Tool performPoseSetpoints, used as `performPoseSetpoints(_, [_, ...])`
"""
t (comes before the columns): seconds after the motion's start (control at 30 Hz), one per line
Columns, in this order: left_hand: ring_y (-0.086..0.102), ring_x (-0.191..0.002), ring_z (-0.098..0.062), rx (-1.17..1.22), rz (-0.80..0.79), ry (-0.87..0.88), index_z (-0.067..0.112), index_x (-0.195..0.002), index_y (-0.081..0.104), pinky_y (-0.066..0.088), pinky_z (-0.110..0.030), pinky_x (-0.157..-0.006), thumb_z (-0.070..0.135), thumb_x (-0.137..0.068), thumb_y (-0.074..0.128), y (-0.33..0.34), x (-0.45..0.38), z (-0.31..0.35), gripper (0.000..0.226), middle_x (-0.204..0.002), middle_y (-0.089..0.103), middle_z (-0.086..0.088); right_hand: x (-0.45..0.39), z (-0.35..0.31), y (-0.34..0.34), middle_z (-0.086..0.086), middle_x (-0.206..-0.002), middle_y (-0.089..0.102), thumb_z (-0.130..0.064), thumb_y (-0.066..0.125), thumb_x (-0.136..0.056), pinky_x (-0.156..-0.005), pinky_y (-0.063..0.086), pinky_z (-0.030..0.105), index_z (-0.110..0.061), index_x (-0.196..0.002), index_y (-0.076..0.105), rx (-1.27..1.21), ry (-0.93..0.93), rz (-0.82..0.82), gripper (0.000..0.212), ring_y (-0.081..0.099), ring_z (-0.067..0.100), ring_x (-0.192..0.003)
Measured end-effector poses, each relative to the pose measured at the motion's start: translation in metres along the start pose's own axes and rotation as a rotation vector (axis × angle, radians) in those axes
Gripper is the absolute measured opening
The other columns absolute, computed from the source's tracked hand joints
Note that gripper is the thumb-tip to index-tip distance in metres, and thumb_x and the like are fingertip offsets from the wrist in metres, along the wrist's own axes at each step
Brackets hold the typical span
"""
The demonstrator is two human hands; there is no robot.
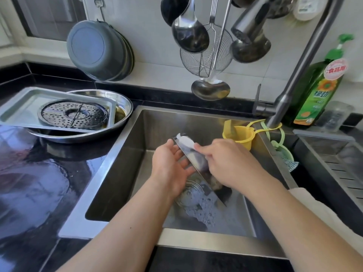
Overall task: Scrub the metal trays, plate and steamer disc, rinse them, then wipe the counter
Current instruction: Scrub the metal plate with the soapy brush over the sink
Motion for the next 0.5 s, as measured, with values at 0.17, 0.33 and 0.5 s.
performPoseSetpoints(0.17, [0.07, -0.112, -0.039, 0.037, 0.012, 0.03, -0.002, -0.124, 0.062, 0.058, -0.053, -0.093, 0.025, -0.111, 0.034, -0.003, -0.003, 0.003, 0.041, -0.126, 0.07, -0.022, 0.007, 0.017, -0.004, -0.013, -0.083, 0.039, -0.022, 0.046, -0.104, -0.06, 0.043, 0.031, -0.053, -0.142, 0.049, 0.01, 0.061, -0.001, 0.049, 0.052, 0.016, -0.081])
performPoseSetpoints(0.33, [0.072, -0.107, -0.038, 0.033, 0.031, 0.03, -0.003, -0.123, 0.062, 0.062, -0.051, -0.085, 0.02, -0.11, 0.036, -0.007, -0.007, 0.001, 0.038, -0.125, 0.069, -0.021, 0.008, 0.009, 0.003, -0.013, -0.083, 0.038, -0.025, 0.046, -0.105, -0.059, 0.038, 0.031, -0.054, -0.14, 0.05, -0.017, 0.024, -0.049, 0.046, 0.049, 0.018, -0.08])
performPoseSetpoints(0.5, [0.073, -0.107, -0.04, 0.068, 0.063, 0.054, -0.007, -0.126, 0.059, 0.063, -0.051, -0.084, 0.012, -0.109, 0.035, -0.013, -0.01, 0.004, 0.036, -0.122, 0.07, -0.024, 0.005, 0.011, 0.007, -0.008, -0.087, 0.049, -0.025, 0.047, -0.104, -0.056, 0.043, 0.034, -0.053, -0.139, 0.052, -0.041, 0.058, -0.052, 0.046, 0.055, 0.019, -0.078])
Point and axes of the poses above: each hand's wrist, its own x-axis away from the middle knuckle, its own y-axis out of the palm, z = x × y, the point moved 5 cm from there along -x, towards the middle knuckle
